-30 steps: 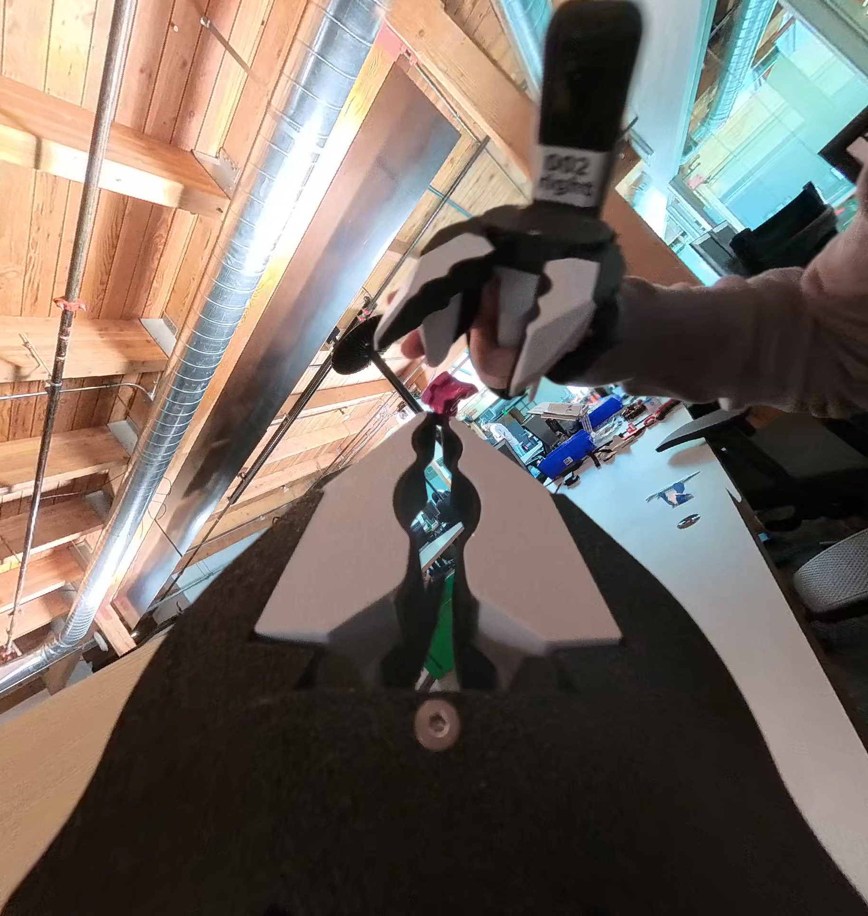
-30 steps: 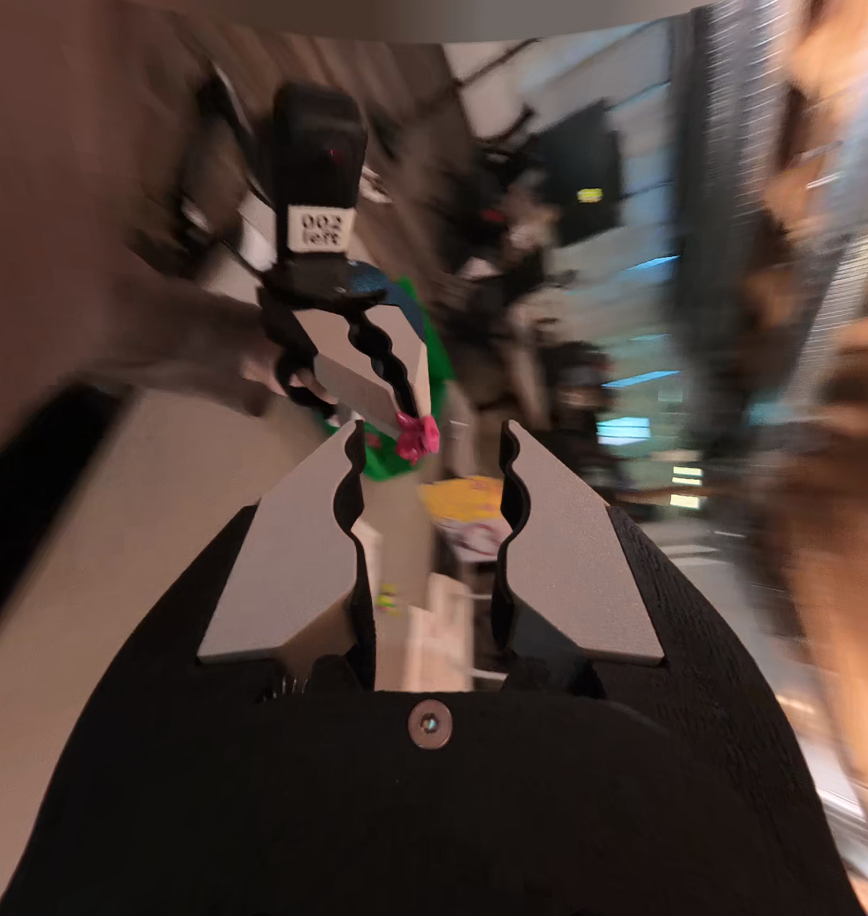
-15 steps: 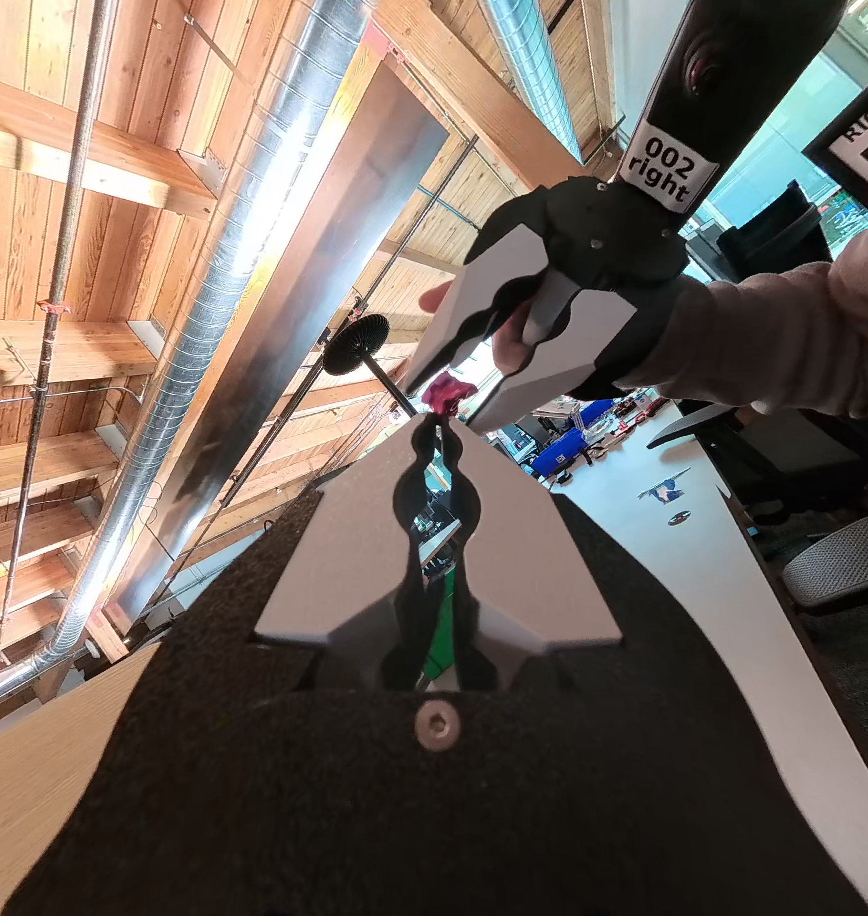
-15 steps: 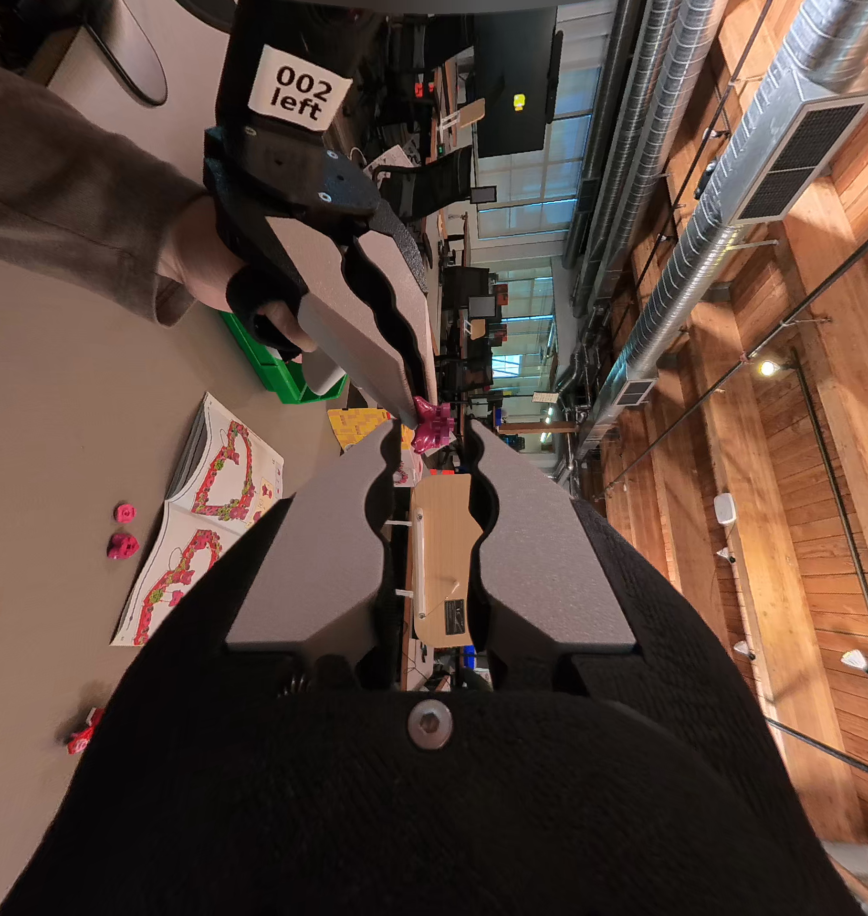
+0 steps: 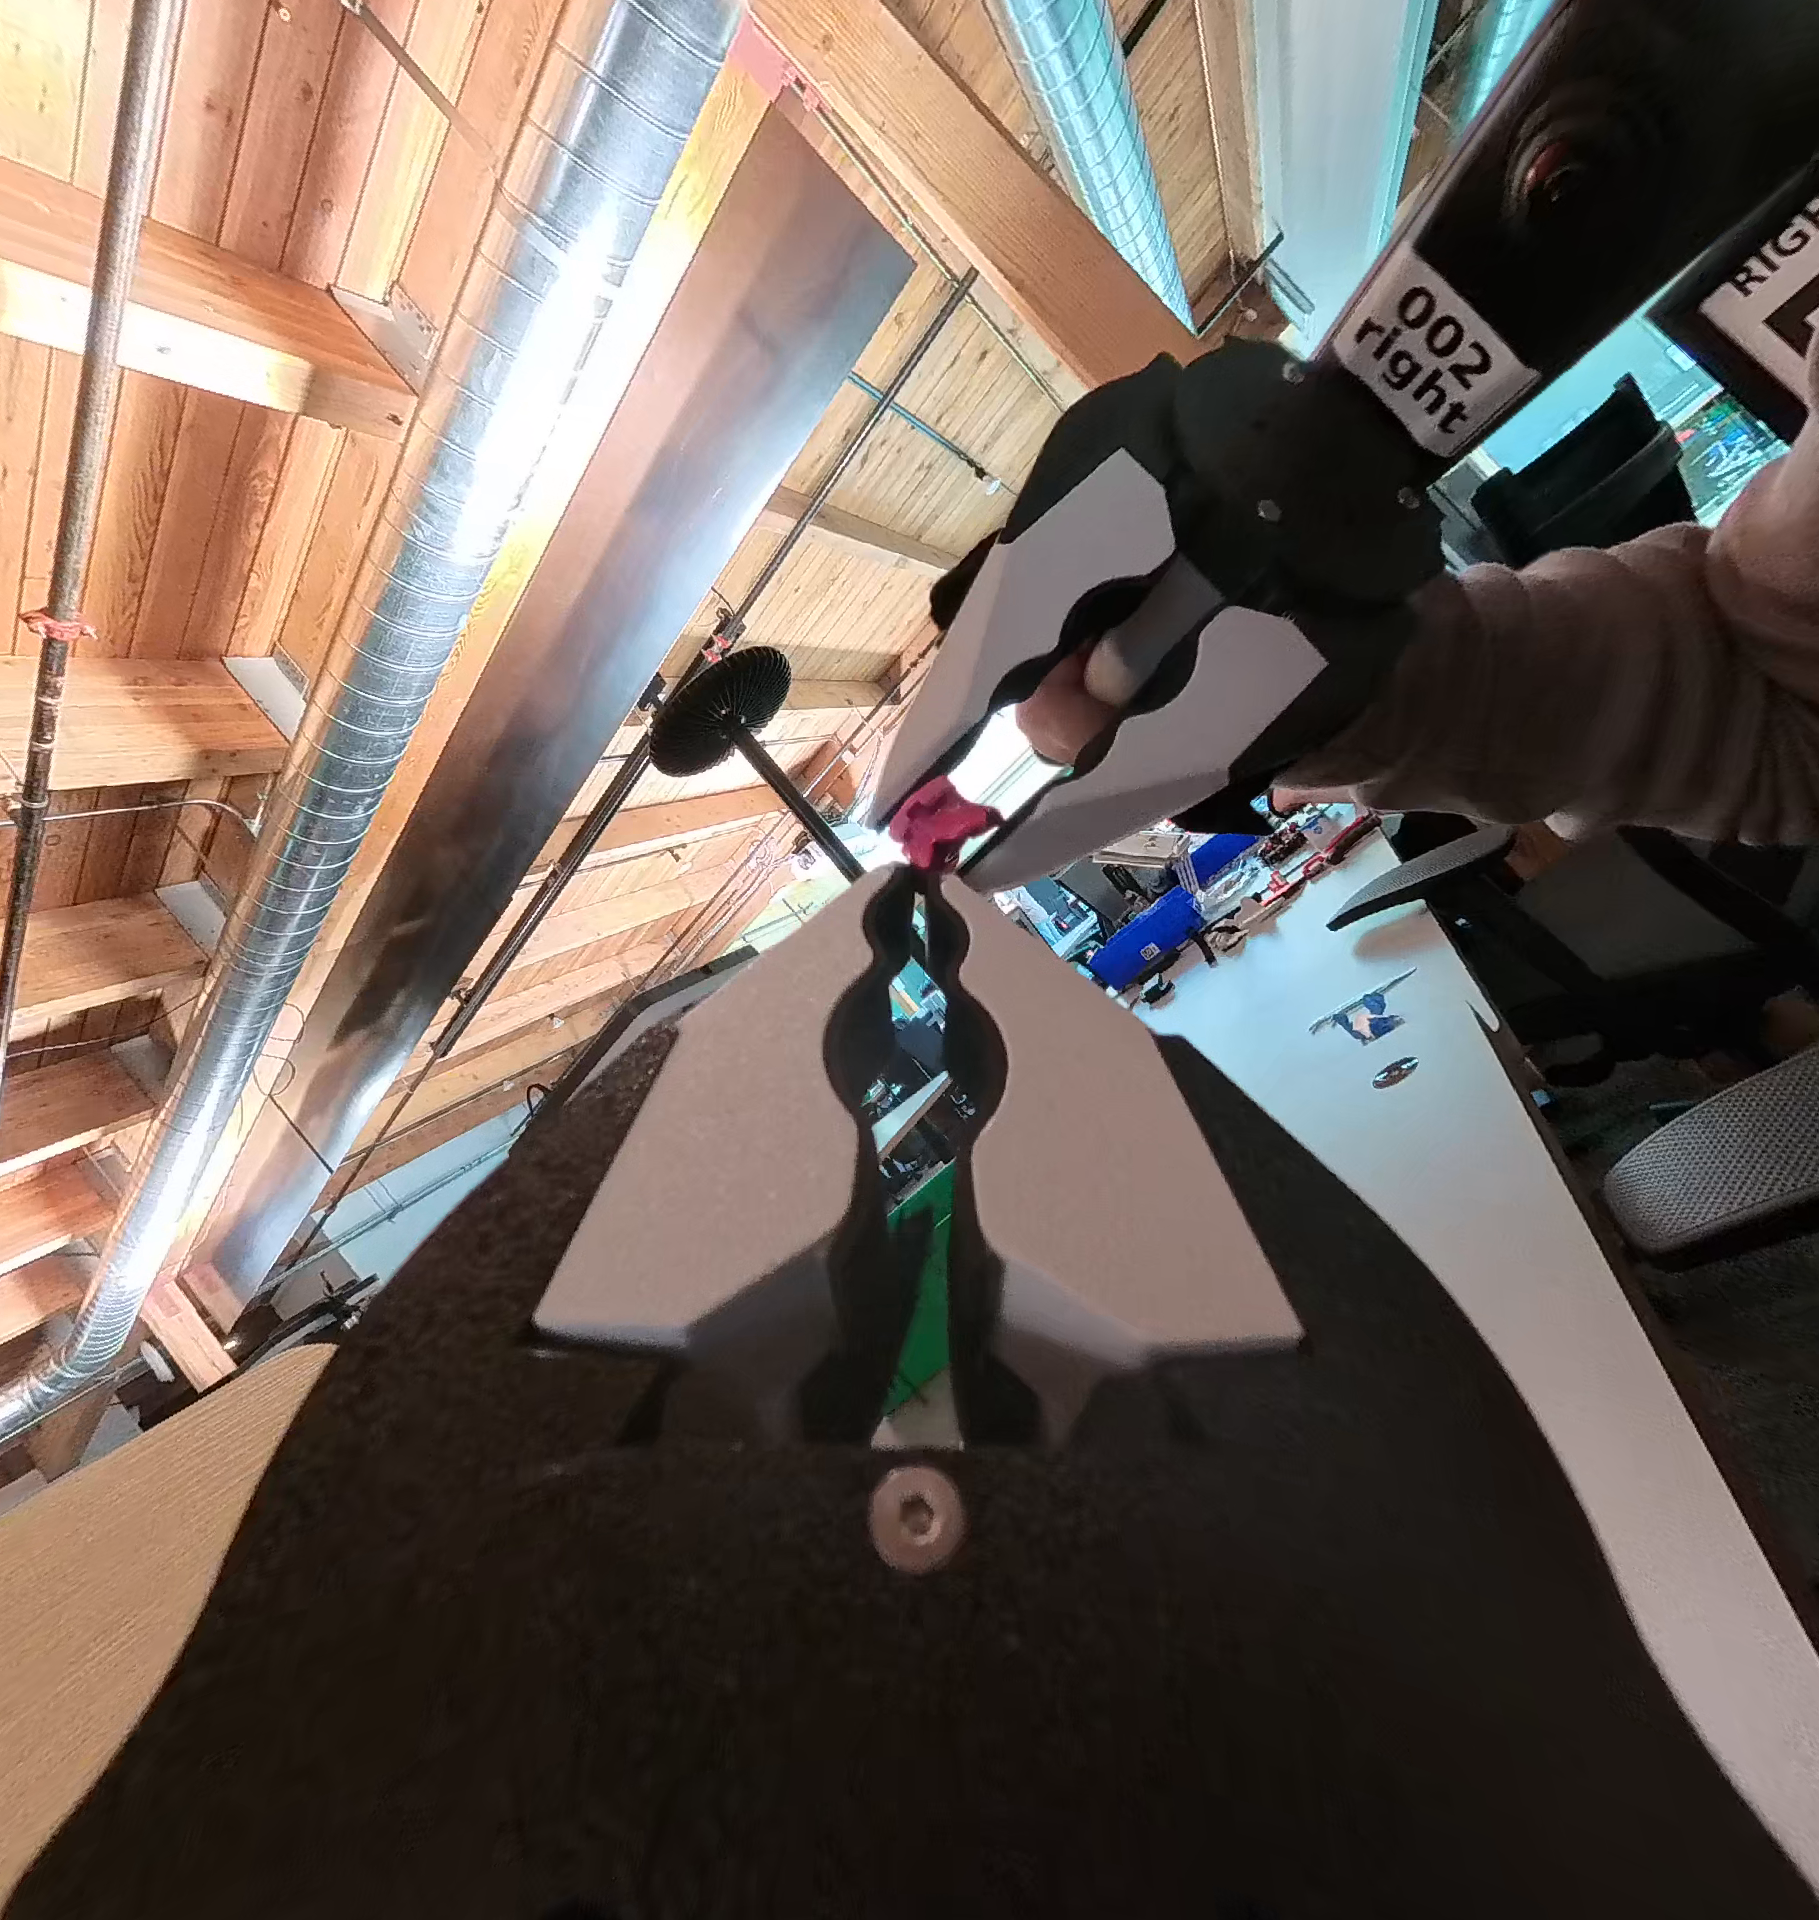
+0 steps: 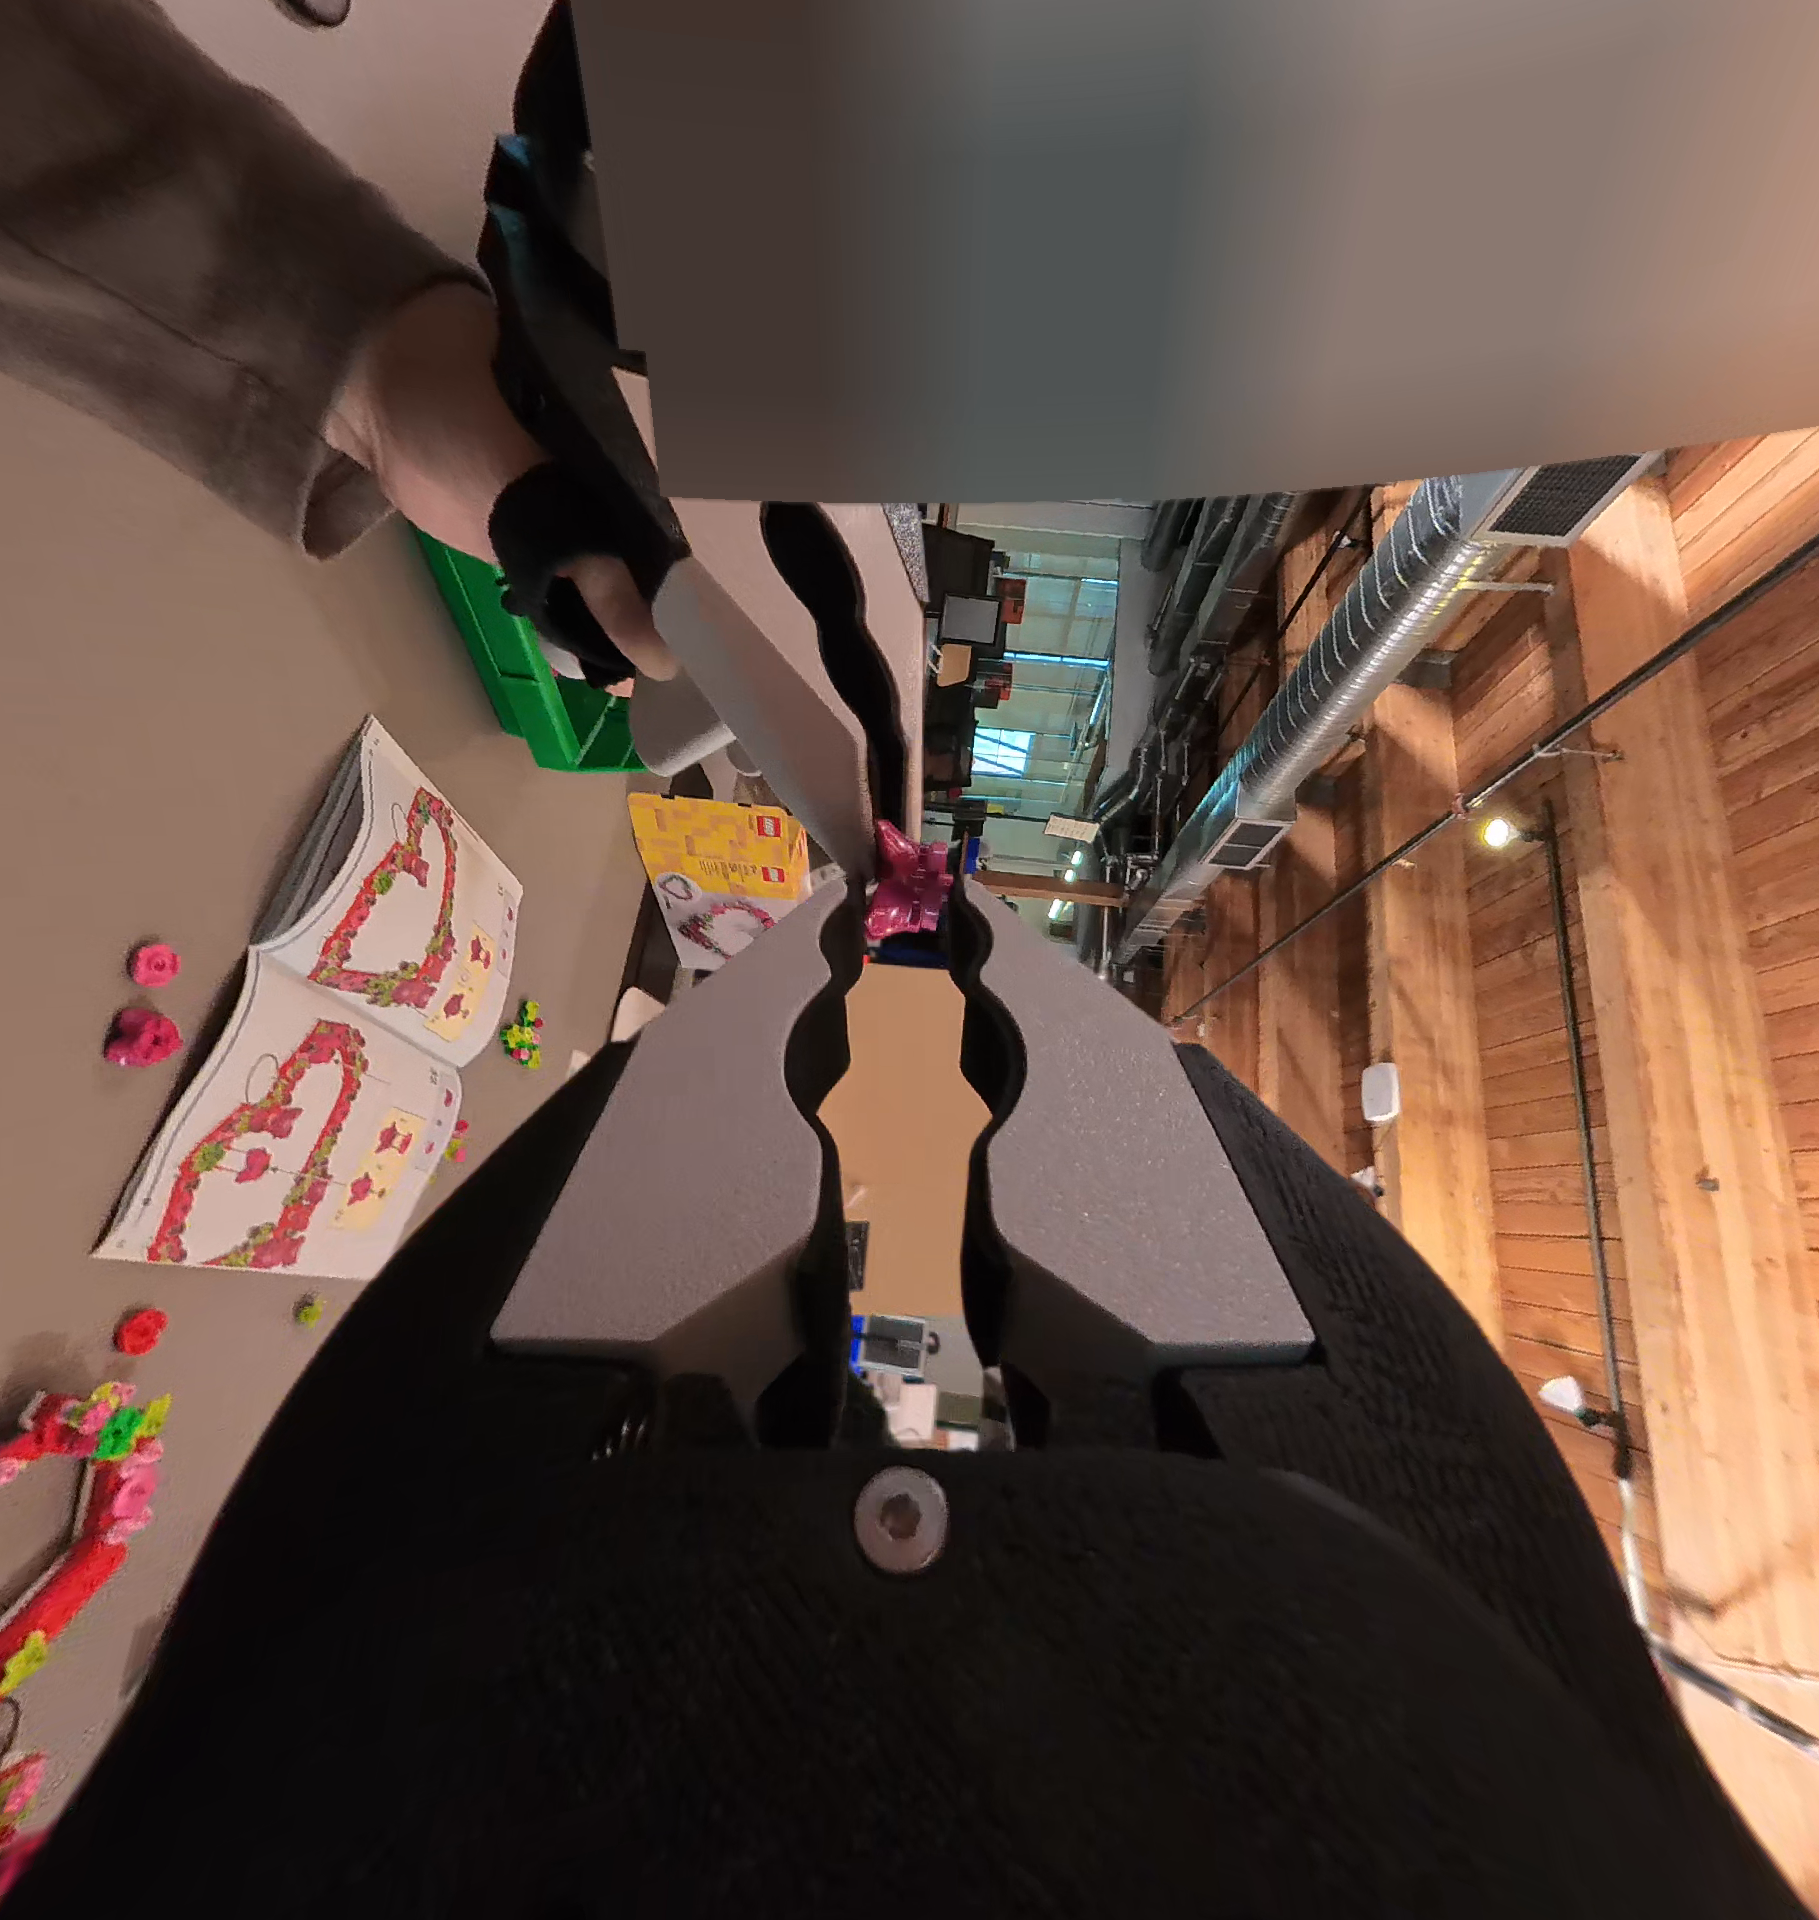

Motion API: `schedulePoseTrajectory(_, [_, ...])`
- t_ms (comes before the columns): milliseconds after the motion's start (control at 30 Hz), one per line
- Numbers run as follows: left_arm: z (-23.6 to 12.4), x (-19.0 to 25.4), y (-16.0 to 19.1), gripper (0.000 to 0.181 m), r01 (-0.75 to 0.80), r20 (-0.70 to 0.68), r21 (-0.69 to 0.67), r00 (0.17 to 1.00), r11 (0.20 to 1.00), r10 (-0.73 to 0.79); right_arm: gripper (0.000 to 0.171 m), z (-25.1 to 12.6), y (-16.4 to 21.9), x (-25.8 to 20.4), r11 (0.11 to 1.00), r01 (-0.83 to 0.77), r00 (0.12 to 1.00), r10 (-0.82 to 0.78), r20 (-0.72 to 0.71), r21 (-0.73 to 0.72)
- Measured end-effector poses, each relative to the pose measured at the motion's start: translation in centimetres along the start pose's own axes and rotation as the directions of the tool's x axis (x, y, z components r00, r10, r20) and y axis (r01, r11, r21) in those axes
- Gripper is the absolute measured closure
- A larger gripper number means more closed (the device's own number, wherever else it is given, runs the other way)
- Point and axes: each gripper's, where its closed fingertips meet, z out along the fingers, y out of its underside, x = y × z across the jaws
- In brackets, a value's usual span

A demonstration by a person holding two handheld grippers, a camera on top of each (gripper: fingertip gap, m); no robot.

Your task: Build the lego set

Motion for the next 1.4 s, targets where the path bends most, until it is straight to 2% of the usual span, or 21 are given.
schedulePoseTrajectory(200, [0.0, 0.2, -0.1, 0.181, 0.011, -0.009, 0.002, 1.000, 1.000, -0.011, 0.159, -0.2, 0.1, 0.0, 0.999, 0.049, 0.999, -0.049, 0.000, -0.019])
schedulePoseTrajectory(667, [0.1, 0.6, -0.1, 0.181, 0.020, -0.028, -0.001, 0.999, 1.000, -0.020, 0.159, -0.6, 0.2, -0.4, 0.999, 0.035, 0.999, -0.036, 0.025, 0.029])
schedulePoseTrajectory(1400, [0.7, 1.1, 1.2, 0.181, 0.012, -0.040, -0.082, 0.999, 0.997, -0.016, 0.162, -0.8, 1.2, -1.3, 0.994, 0.102, 0.990, -0.098, 0.098, -0.035])
